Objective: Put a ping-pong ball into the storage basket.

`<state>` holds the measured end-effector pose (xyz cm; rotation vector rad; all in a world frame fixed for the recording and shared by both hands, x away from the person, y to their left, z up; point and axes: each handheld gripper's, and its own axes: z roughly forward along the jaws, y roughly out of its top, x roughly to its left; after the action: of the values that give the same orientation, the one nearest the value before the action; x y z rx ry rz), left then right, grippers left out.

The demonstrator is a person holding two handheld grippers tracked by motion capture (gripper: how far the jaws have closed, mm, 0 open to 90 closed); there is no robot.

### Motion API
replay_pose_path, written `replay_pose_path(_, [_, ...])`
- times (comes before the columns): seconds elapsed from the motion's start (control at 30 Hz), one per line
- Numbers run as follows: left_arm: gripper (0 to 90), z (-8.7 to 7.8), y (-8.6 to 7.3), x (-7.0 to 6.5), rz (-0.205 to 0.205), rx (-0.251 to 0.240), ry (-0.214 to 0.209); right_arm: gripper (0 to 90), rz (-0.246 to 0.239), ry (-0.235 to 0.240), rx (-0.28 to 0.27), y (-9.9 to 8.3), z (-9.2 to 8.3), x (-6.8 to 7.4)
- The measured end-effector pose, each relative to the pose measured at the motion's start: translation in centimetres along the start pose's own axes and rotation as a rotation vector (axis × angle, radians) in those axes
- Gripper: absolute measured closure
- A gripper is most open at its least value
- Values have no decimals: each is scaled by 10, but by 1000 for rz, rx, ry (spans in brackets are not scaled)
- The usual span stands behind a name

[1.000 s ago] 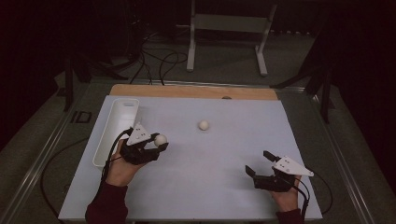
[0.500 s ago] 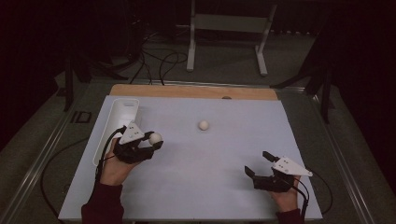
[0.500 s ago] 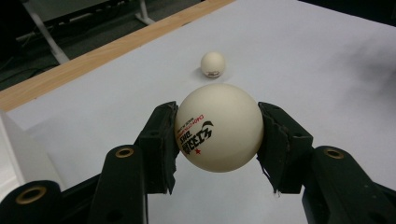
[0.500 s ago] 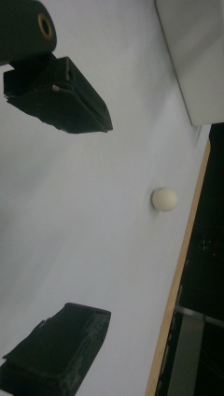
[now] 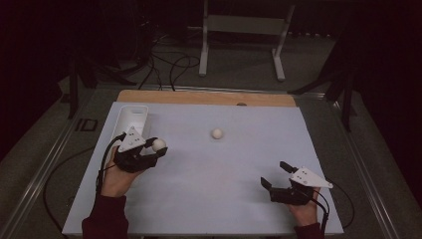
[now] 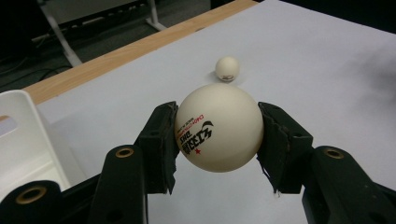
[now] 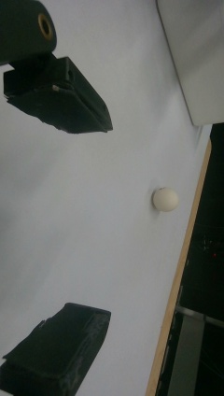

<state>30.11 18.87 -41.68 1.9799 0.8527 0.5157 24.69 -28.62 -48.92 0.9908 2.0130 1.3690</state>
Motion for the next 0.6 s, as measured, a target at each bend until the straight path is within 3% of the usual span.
replay_pose_path(0.6, [508,-9,-5,13,-29,-5,37,85,3,0,2,0,0,0])
